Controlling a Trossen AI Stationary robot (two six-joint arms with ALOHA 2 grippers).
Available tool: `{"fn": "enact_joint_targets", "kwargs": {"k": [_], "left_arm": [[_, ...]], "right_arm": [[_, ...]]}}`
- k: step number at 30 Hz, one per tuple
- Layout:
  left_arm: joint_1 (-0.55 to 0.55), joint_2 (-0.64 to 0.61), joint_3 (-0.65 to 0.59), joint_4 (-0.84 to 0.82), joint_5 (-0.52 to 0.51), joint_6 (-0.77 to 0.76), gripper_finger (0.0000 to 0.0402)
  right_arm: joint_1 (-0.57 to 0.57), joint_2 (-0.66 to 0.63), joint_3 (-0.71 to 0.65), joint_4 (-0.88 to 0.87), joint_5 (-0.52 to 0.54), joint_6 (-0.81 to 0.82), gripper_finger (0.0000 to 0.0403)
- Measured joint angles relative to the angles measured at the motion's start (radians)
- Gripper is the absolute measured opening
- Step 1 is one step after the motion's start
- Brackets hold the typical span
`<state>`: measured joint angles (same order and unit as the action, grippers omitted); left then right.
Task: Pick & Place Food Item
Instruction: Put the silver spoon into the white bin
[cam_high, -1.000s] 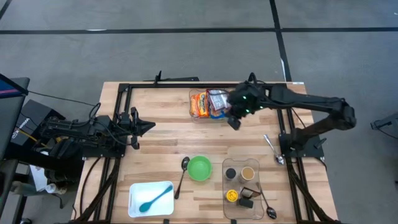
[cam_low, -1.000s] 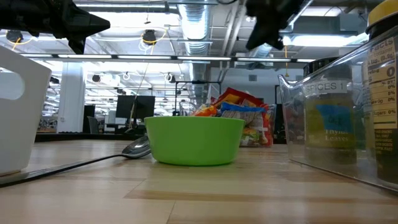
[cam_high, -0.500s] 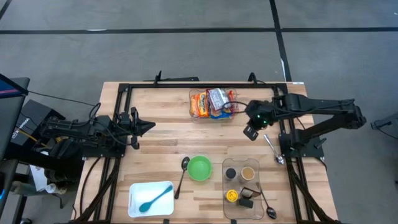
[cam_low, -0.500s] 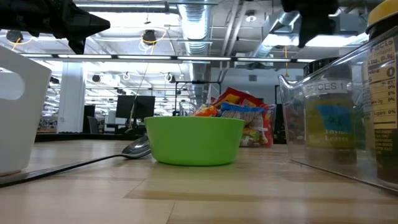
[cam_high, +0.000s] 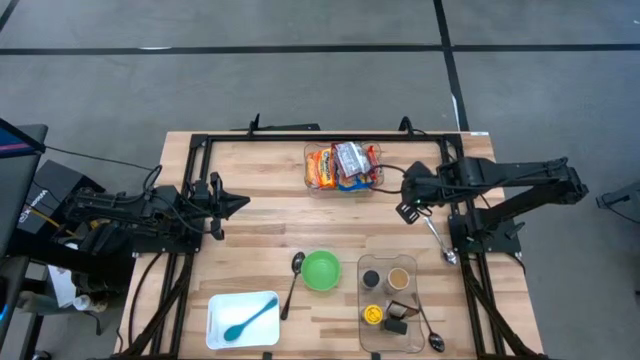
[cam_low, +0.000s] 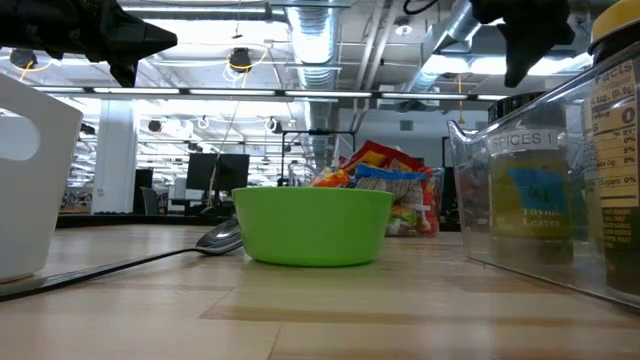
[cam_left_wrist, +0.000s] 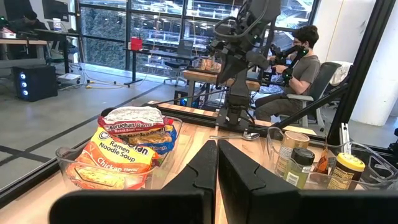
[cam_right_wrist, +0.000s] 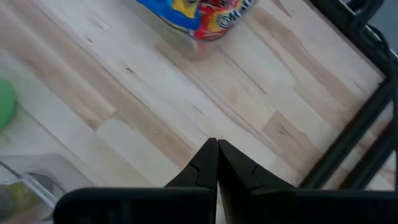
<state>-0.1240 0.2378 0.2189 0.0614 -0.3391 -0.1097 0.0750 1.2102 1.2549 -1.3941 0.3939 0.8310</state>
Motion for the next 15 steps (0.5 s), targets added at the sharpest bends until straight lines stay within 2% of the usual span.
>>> {"fn": "enact_joint_targets", "kwargs": {"k": [8,15], "left_arm": [[0.000,0.000,0.000,0.000,0.000,0.000,0.0008],[0.000,0.000,0.000,0.000,0.000,0.000,0.0008]], "right_arm": [[0.026,0.000,0.000,0.048,0.000,-0.056,0.0001],[-0.026,0.035,0.000,0.008,0.000,0.039,0.0001]]}}
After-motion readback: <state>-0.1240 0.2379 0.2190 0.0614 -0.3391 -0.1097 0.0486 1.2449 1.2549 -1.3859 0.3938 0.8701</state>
